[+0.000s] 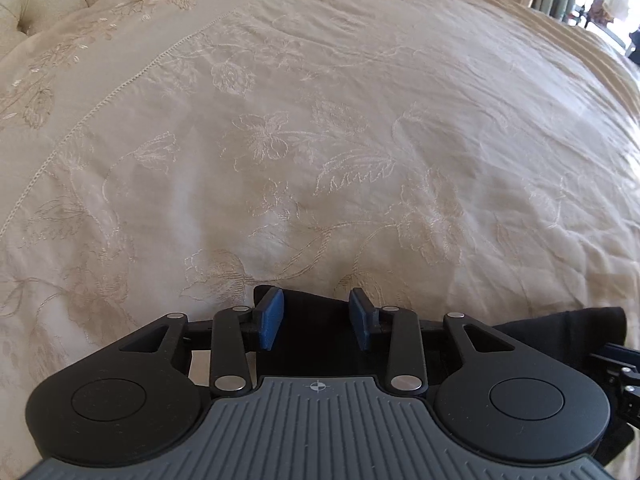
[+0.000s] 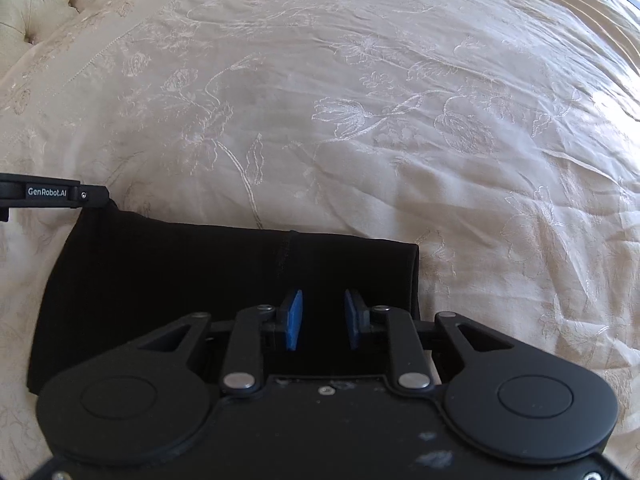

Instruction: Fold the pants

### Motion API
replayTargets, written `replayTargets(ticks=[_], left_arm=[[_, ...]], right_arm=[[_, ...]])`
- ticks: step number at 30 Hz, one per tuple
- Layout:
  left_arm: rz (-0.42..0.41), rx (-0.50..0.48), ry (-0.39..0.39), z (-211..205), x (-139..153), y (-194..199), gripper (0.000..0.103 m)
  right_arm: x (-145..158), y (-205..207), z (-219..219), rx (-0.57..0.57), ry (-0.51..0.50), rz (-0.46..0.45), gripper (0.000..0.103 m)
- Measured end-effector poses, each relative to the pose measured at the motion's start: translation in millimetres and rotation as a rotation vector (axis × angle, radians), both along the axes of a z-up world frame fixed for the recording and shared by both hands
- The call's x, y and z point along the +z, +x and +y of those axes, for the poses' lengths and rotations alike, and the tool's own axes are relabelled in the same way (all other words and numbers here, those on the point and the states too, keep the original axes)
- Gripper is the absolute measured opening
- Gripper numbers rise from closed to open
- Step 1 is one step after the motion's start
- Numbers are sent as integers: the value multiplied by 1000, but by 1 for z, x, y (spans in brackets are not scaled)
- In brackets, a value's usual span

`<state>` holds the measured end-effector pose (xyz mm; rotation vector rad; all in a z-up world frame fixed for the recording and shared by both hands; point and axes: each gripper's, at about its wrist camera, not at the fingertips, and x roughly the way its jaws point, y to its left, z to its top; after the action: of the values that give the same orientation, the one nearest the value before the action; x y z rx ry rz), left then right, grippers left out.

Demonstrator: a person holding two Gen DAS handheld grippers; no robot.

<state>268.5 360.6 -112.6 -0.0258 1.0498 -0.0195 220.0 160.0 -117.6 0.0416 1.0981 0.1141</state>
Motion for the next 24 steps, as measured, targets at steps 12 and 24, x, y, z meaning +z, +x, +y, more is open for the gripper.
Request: replayTargets(ticks=[12,24], left_arm=[[95,-19,17,-11,-8,-94,36],[51,58,-1,-18,24,-123,36]], right_arm=[[-5,-68,-4,-18,-50,41,27],[38,-80,-21,-78,-10,-47,36]])
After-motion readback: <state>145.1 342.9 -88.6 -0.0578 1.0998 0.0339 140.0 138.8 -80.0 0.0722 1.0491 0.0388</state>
